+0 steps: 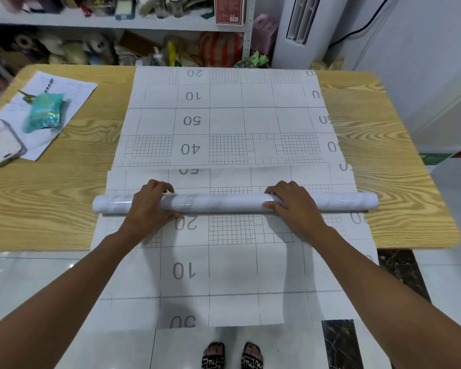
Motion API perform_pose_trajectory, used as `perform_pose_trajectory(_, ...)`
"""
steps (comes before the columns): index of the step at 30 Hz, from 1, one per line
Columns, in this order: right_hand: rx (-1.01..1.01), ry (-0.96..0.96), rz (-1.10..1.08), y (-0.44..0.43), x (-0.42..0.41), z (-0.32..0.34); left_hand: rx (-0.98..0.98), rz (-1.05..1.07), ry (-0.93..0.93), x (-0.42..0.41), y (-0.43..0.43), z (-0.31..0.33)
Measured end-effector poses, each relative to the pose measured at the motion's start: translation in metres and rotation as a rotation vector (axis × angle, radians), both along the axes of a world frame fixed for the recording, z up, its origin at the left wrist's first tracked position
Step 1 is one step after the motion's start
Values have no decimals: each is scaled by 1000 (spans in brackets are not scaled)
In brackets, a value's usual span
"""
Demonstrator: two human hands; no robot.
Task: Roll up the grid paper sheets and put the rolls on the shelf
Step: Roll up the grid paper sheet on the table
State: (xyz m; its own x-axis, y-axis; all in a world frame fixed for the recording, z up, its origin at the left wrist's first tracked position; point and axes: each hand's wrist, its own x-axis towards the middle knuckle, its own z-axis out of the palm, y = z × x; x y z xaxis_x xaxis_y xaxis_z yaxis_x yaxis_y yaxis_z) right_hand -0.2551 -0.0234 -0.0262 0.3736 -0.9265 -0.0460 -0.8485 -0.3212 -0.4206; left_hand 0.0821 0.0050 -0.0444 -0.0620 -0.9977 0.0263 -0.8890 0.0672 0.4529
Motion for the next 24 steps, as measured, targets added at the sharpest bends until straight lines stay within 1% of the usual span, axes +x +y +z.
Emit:
perform_pose_trajectory(5, -15, -21, 3, -4, 0, 0, -19, -43, 15, 3, 3, 0)
perform_pose_trajectory(9, -34, 39, 6, -10, 2, -2, -42, -51, 40, 4, 3, -1)
perform_pose_trajectory(13, -35, 68, -12, -10, 5, -2, -50, -55, -5, 5, 3, -1)
perform_pose_trajectory(17, -20, 15, -16, -3, 6, -1, -62, -32, -28, 1, 4, 3)
perform_pose_trajectory(20, -38, -19, -23, 1, 5, -2, -83, -42, -88, -1, 4, 6)
perform_pose_trajectory(24, -79, 3, -21, 2, 5, -6, -103, -41, -140, -4, 6, 5)
